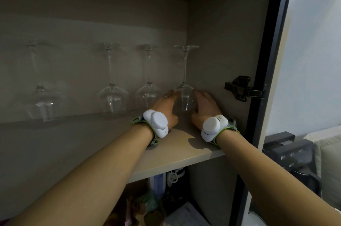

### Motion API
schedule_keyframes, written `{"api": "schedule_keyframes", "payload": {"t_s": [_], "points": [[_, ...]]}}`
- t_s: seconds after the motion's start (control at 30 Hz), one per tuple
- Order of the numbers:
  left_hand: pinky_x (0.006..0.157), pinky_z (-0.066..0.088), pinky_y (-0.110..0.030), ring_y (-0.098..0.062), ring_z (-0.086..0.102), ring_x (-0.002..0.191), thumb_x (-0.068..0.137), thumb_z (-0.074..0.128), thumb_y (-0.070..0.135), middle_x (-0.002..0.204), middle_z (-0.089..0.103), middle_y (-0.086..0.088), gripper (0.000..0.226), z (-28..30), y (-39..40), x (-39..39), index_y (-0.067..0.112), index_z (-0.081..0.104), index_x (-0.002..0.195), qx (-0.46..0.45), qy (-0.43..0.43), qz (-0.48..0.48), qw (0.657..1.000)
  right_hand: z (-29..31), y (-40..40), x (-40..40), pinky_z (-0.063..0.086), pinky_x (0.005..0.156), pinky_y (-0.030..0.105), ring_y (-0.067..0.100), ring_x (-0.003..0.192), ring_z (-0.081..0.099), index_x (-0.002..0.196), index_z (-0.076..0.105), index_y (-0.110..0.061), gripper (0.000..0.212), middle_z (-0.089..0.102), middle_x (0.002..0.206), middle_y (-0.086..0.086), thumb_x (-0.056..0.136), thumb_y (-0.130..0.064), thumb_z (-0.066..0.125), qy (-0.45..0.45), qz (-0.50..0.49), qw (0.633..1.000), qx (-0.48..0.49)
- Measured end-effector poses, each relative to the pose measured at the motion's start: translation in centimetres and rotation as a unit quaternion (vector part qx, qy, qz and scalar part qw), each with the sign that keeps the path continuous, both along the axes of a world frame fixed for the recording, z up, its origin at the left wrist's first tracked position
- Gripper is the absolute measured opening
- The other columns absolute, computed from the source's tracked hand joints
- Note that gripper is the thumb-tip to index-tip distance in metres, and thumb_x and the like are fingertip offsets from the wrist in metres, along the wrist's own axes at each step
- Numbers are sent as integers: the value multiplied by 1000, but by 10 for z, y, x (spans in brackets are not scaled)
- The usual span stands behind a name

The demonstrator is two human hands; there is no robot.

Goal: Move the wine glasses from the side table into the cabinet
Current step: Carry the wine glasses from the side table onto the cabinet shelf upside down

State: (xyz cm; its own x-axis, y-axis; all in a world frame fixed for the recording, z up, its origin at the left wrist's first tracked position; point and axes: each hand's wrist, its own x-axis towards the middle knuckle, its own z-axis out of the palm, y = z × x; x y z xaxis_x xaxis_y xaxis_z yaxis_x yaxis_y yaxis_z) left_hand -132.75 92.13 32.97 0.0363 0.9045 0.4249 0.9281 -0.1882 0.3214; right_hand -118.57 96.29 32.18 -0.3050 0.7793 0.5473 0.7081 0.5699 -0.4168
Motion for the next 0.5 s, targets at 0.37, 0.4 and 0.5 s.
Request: {"api": "schedule_keyframes", "payload": {"t_s": [0.37, 0.4, 0.5], "points": [[111, 32, -31, -27, 25, 146, 90, 53, 13, 162, -9, 0, 86, -1, 11, -4, 23, -3, 154, -55, 65, 35, 996, -3, 27, -13, 29, 115, 38, 30, 142, 29, 151, 24, -12, 71, 24, 156, 9, 86, -11, 53, -67, 6, 997, -27], [113, 29, -30, -26, 22, 147, 91, 53, 14, 162, -10, -1, 86, -2, 13, -4, 22, -4, 154, -60, 72, 35, 995, -3, 30, -14, 29, 115, 39, 30, 143, 28, 152, 22, -12, 72, 22, 158, 9, 87, -12, 53, -73, 8, 997, -31], [115, 25, -37, -29, 19, 147, 90, 57, 13, 162, -7, -4, 87, -2, 18, -2, 20, 0, 154, -58, 73, 56, 994, -3, 37, -16, 26, 116, 39, 29, 145, 24, 153, 16, -12, 73, 14, 160, 7, 88, -13, 50, -84, 8, 996, -40]]}}
